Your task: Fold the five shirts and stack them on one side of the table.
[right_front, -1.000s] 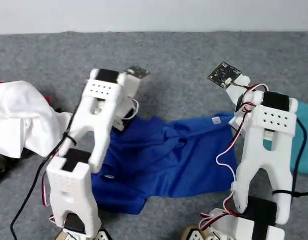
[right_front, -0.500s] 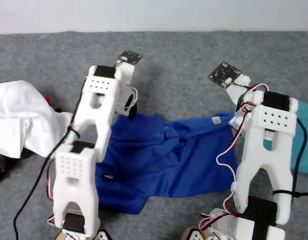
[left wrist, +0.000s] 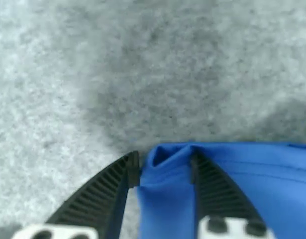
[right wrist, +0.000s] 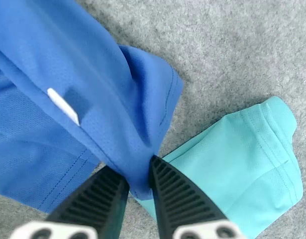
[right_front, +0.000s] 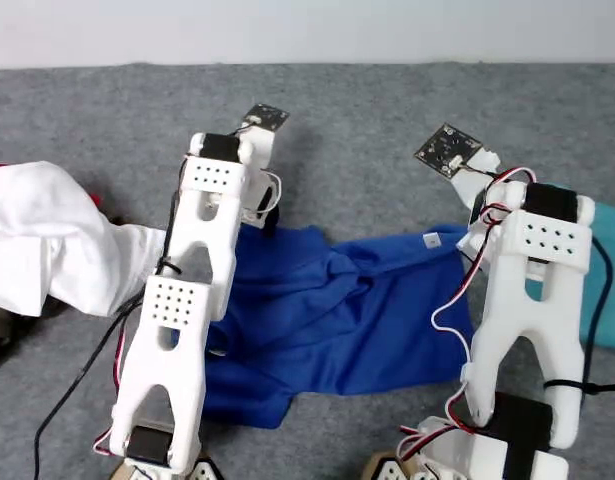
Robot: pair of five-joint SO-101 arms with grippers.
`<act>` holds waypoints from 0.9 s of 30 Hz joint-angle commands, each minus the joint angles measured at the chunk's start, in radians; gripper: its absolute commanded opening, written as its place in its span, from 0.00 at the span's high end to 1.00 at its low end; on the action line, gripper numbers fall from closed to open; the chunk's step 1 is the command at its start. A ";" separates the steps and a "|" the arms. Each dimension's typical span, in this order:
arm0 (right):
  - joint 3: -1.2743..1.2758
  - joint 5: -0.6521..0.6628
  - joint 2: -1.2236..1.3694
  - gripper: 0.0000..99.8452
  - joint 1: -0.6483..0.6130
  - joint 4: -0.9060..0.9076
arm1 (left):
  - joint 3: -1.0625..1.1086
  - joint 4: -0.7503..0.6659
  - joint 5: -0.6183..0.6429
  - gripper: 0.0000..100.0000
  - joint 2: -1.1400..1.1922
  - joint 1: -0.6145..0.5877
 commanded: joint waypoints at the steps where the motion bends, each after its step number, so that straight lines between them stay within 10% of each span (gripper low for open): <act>1: -0.009 -0.011 -0.045 0.99 0.008 0.007 | 0.015 0.020 -0.064 0.98 -0.005 0.028; 15: -0.017 -0.012 -0.143 0.99 0.007 -0.004 | 0.008 0.008 -0.081 0.99 -0.442 -0.032; 27: -0.011 -0.014 -0.127 0.99 -0.033 -0.288 | 0.016 -0.387 -0.087 0.99 -0.647 -0.141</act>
